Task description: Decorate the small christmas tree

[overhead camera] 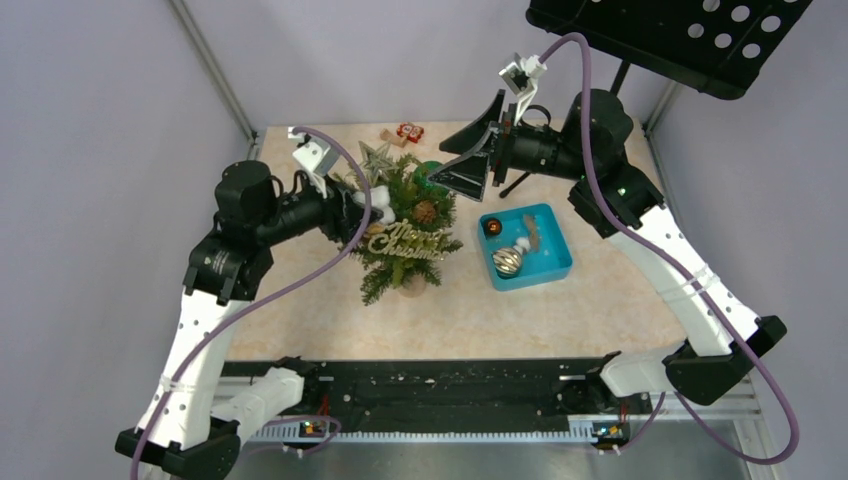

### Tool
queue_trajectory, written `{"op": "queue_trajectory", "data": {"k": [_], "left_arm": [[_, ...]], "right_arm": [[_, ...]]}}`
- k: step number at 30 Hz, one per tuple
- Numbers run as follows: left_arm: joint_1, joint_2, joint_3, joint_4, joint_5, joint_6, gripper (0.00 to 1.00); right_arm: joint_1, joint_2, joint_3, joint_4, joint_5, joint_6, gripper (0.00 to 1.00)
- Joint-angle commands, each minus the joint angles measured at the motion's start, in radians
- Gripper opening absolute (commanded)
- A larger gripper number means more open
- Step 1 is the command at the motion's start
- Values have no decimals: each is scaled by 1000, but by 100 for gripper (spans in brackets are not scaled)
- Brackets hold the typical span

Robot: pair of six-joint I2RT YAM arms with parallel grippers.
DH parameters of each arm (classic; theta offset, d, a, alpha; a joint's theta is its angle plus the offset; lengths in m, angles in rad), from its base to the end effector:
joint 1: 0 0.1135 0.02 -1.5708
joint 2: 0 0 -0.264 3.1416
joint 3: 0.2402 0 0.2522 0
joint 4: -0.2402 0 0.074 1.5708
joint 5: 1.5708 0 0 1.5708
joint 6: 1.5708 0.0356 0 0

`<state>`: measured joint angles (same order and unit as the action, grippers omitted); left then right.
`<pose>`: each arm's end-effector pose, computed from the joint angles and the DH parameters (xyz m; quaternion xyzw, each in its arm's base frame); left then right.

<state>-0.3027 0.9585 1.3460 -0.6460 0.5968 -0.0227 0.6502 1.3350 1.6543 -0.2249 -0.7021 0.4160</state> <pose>0.1586 -0.0705 0.4512 0.2833 0.7249 -0.3243 0.5377 0.2032 0.1834 0.5136 -0.3264 0.5979 0.5523 0.4806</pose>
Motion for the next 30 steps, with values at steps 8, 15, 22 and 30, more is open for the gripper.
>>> {"op": "queue_trajectory", "data": {"k": [8, 15, 22, 30], "left_arm": [[18, -23, 35, 8, 20, 0, 65], [25, -36, 34, -9, 48, -5, 70], [31, -47, 58, -20, 73, -4, 75], [37, -58, 74, -4, 66, -10, 78]], "right_arm": [[10, -11, 2, 46, -14, 13, 98], [9, -4, 1, 42, -15, 10, 98], [9, 4, 0, 35, -15, 15, 97], [9, 7, 1, 35, -26, 14, 97]]}}
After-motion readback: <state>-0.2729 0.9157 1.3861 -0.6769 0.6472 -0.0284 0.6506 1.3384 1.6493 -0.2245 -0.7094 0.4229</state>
